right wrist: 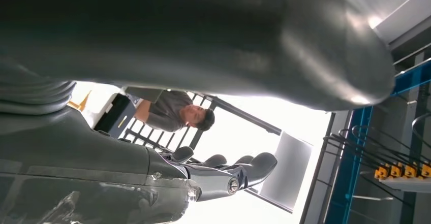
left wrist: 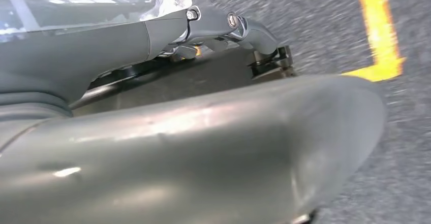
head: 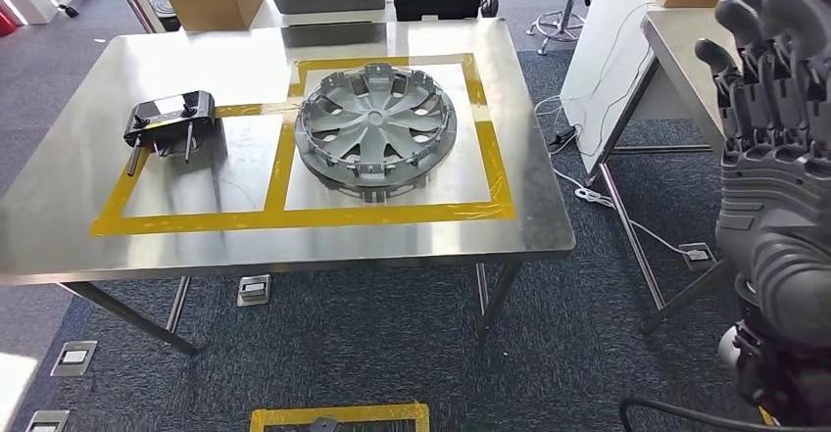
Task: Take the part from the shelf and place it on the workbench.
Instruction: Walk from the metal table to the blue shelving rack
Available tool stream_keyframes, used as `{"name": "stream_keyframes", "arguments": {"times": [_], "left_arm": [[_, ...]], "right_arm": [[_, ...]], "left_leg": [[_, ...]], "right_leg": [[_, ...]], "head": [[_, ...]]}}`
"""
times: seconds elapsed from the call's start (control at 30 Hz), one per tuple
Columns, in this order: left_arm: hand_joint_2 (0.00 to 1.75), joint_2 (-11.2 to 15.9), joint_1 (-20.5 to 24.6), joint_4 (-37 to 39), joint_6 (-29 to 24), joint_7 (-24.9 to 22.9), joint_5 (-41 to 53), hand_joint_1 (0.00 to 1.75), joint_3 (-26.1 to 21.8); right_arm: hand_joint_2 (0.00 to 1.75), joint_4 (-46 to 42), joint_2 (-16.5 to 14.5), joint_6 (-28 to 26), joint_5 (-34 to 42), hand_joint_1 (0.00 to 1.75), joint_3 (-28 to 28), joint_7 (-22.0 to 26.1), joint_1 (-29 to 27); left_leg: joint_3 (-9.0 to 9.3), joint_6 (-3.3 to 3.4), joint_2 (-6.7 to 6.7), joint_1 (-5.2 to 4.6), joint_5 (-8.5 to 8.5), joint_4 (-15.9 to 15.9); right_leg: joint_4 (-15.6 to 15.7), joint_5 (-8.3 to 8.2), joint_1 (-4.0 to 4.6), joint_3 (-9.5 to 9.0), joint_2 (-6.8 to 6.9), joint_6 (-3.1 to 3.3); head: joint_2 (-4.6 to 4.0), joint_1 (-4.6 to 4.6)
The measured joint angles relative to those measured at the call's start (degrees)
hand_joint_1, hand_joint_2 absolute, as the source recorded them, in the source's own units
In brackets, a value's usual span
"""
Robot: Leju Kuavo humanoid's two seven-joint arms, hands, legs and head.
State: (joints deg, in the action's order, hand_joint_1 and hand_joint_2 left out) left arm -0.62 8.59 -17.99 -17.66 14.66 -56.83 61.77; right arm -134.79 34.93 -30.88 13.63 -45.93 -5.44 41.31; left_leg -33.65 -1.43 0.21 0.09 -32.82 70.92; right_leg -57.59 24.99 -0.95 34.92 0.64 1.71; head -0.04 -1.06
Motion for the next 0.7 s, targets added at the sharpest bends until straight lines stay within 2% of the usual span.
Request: {"name": "stream_keyframes", "arguments": {"times": [0.03, 0.07, 0.1, 0.13, 0.17, 0.23, 0.27, 0.3, 0.37, 0.4, 0.43, 0.47, 0.5, 0.53, 0.57, 0.6, 0.63, 0.67, 0.7], "left_arm": [[0.00, 0.0, -0.1, 0.0, 0.0, -0.2, 0.0, 0.00, 0.0], [0.00, 0.1, -0.3, 0.0, 0.0, -0.3, -0.1, 0.00, 0.1], [0.00, 0.1, -0.5, 0.0, 0.0, -0.4, -0.1, 0.00, 0.2], [0.00, 0.2, -0.7, 0.0, 0.0, -0.4, -0.1, 0.00, 0.2], [0.00, 0.2, -0.8, 0.1, 0.0, -0.4, -0.1, 0.00, 0.2], [0.00, 0.3, -0.8, 0.1, 0.0, -0.4, -0.1, 0.00, 0.3], [0.00, 0.3, -0.8, 0.1, 0.0, -0.4, -0.1, 0.00, 0.3], [0.00, 0.2, -0.8, 0.1, 0.0, -0.4, -0.1, 0.00, 0.3], [0.00, 0.2, -0.6, 0.1, 0.0, -0.4, -0.2, 0.00, 0.3], [0.00, 0.2, -0.5, 0.1, 0.0, -0.3, -0.3, 0.00, 0.3], [0.00, 0.2, -0.4, 0.1, 0.0, -0.3, -0.3, 0.00, 0.3], [0.00, 0.2, -0.2, 0.1, 0.0, -0.3, -0.3, 0.00, 0.3], [0.00, 0.2, -0.1, 0.1, 0.0, -0.3, -0.4, 0.00, 0.3], [0.00, 0.2, 0.1, 0.1, 0.0, -0.3, -0.5, 0.00, 0.3], [0.00, 0.1, 0.2, 0.1, 0.0, -0.4, -0.7, 0.00, 0.3], [0.00, 0.1, 0.3, 0.0, 0.0, -0.4, -0.8, 0.00, 0.3], [0.00, 0.0, 0.4, 0.0, -0.1, -0.5, -0.9, 0.00, 0.3], [0.00, -0.1, 0.5, 0.0, -0.2, -0.6, -1.0, 0.00, 0.3], [0.00, -0.1, 0.6, 0.0, -0.3, -0.7, -1.0, 0.00, 0.3]], "right_arm": [[0.00, -0.1, 0.0, 0.0, 0.0, 0.00, 0.0, 0.0, -0.1], [0.00, -0.2, 0.0, 0.0, 0.0, 0.00, 0.1, 0.0, -0.1], [0.00, -0.3, 0.0, 0.0, 0.0, 0.00, 0.1, 0.0, -0.2], [0.00, -0.3, 0.1, 0.0, -0.1, 0.00, 0.2, 0.0, -0.2], [0.00, -0.4, 0.2, 0.0, -0.1, 0.00, 0.3, 0.0, -0.3], [0.00, -0.4, 0.3, 0.0, -0.1, 0.00, 0.3, 0.0, -0.4], [0.00, -0.4, 0.4, 0.0, -0.1, 0.00, 0.4, 0.0, -0.4], [0.00, -0.4, 0.5, 0.0, -0.1, 0.00, 0.4, 0.0, -0.5], [0.00, -0.4, 0.7, 0.0, 0.0, 0.00, 0.5, 0.1, -0.6], [0.00, -0.4, 0.7, 0.0, 0.0, 0.00, 0.5, 0.1, -0.7], [0.00, -0.4, 0.8, 0.0, 0.0, 0.00, 0.5, 0.1, -0.8], [0.00, -0.4, 0.8, 0.0, 0.0, 0.00, 0.5, 0.2, -0.8], [0.00, -0.4, 0.8, 0.0, 0.0, 0.00, 0.5, 0.2, -0.9], [0.00, -0.4, 0.8, 0.0, 0.0, 0.00, 0.5, 0.2, -0.9], [0.00, -0.4, 0.8, 0.0, 0.1, 0.00, 0.6, 0.3, -0.8], [0.00, -0.4, 0.8, 0.0, 0.1, 0.00, 0.7, 0.4, -0.8], [0.00, -0.4, 0.9, 0.0, 0.2, 0.00, 0.8, 0.5, -0.8], [0.00, -0.4, 1.0, 0.0, 0.4, 0.00, 0.9, 0.7, -0.8], [0.00, -0.4, 1.0, 0.1, 0.6, 0.00, 1.0, 0.8, -0.7]], "left_leg": [[2.46, 0.22, -0.03, 0.00, 1.44, -3.2], [5.03, 0.47, -0.08, -0.06, 1.98, -7.2], [7.10, 0.73, -0.14, -0.14, 1.78, -10.8], [8.30, 0.98, -0.20, -0.25, 1.26, -13.3], [8.68, 1.28, -0.24, -0.41, 0.90, -14.6], [7.78, 2.01, -0.15, -0.44, 1.71, -15.1], [7.27, 2.43, -0.05, -0.38, 2.36, -15.2], [6.61, 2.82, 0.06, -0.28, 3.08, -15.4], [5.29, 3.36, 0.18, -0.36, 4.38, -15.3], [4.48, 3.51, 0.21, -0.48, 5.03, -15.3], [3.61, 3.59, 0.23, -0.62, 5.65, -15.1], [2.69, 3.65, 0.24, -0.78, 6.21, -14.8], [1.74, 3.68, 0.24, -0.94, 6.70, -14.6], [0.90, 3.69, 0.23, -1.07, 7.17, -14.3], [0.19, 3.63, 0.21, -1.23, 7.58, -14.1], [-0.33, 3.50, 0.20, -1.32, 8.03, -13.9], [-0.72, 3.28, 0.19, -1.31, 8.51, -13.8], [-1.04, 2.99, 0.20, -1.24, 9.01, -13.8], [-1.25, 2.70, 0.21, -1.14, 9.52, -13.9]], "right_leg": [[-0.2, -0.50, 0.01, 0.83, -0.04, -0.16], [-0.5, -0.97, 0.10, 1.53, -0.07, -0.38], [-0.6, -1.47, 0.15, 2.03, -0.07, -0.67], [-0.6, -2.02, 0.17, 2.37, -0.03, -1.00], [-0.5, -2.65, 0.17, 2.58, 0.03, -1.38], [-0.1, -3.32, 0.04, 2.91, 0.07, -2.13], [-0.7, -2.33, 0.00, 3.24, 0.01, -2.42], [-2.4, -0.11, -0.02, 3.83, -0.07, -2.64], [-9.0, 5.95, -0.07, 5.38, -0.17, -2.86], [-12.8, 7.95, -0.07, 5.96, -0.17, -2.93], [-15.4, 8.41, -0.06, 6.01, -0.17, -2.91], [-16.5, 7.60, -0.02, 5.38, -0.17, -2.78], [-15.7, 6.00, 0.09, 3.90, -0.18, -2.51], [-12.9, 4.44, 0.29, 1.53, -0.19, -2.04], [-8.9, 3.89, 0.62, -1.38, -0.17, -1.41], [-4.6, 4.08, 0.89, -4.21, -0.14, -0.88], [-1.2, 4.62, 1.19, -6.26, -0.11, -0.48], [0.9, 5.18, 1.43, -7.32, -0.07, -0.20], [1.8, 5.08, 1.55, -7.53, -0.05, -0.09]], "head": [[0.00, 0.01], [0.00, 0.01], [0.00, 0.00], [0.00, -0.06], [0.00, -0.13], [0.00, -0.27], [0.00, -0.38], [0.00, -0.61], [0.00, -1.33], [0.00, -1.67], [0.00, -1.91], [0.00, -2.05], [0.00, -2.20], [0.00, -2.39], [0.00, -2.56], [0.00, -2.69], [0.00, -2.79], [0.00, -2.81], [0.00, -2.85]]}}
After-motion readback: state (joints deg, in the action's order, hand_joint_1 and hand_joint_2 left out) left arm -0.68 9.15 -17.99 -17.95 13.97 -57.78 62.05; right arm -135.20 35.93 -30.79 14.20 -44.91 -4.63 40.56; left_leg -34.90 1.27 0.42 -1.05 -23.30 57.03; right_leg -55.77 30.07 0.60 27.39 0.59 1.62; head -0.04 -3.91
